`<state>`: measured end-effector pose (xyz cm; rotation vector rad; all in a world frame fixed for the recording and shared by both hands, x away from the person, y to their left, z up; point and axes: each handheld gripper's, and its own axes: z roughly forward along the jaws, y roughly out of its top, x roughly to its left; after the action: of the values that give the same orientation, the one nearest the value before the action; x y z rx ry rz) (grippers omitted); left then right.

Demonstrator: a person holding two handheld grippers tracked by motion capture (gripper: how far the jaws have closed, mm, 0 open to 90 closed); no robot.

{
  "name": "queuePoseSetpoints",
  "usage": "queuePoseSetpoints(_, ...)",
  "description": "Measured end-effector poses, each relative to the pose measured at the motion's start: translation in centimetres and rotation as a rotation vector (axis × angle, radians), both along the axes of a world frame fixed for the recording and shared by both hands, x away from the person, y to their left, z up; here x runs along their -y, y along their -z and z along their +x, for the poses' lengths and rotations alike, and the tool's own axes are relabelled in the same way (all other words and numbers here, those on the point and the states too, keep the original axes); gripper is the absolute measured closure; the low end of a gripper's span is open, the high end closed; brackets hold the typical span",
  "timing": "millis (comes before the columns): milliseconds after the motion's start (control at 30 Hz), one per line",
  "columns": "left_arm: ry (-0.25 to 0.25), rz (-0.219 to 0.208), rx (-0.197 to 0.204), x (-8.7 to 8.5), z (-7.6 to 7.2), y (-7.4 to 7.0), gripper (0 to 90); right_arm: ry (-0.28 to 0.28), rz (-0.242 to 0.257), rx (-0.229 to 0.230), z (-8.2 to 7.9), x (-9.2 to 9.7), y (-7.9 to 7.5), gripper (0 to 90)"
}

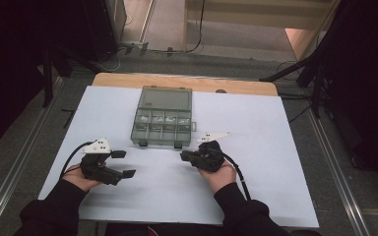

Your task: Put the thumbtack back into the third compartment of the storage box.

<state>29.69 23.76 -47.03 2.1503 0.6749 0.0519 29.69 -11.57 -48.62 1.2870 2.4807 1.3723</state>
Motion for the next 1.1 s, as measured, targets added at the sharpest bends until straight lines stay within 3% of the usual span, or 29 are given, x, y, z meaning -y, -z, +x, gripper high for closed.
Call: queuePoseSetpoints(1100, -0.018, 0.001, 0.002, 0.2, 0.0, 0.1, 15.7, -0.011, 0.029, -0.008, 3.2, -0.5, -1.9, 84.1)
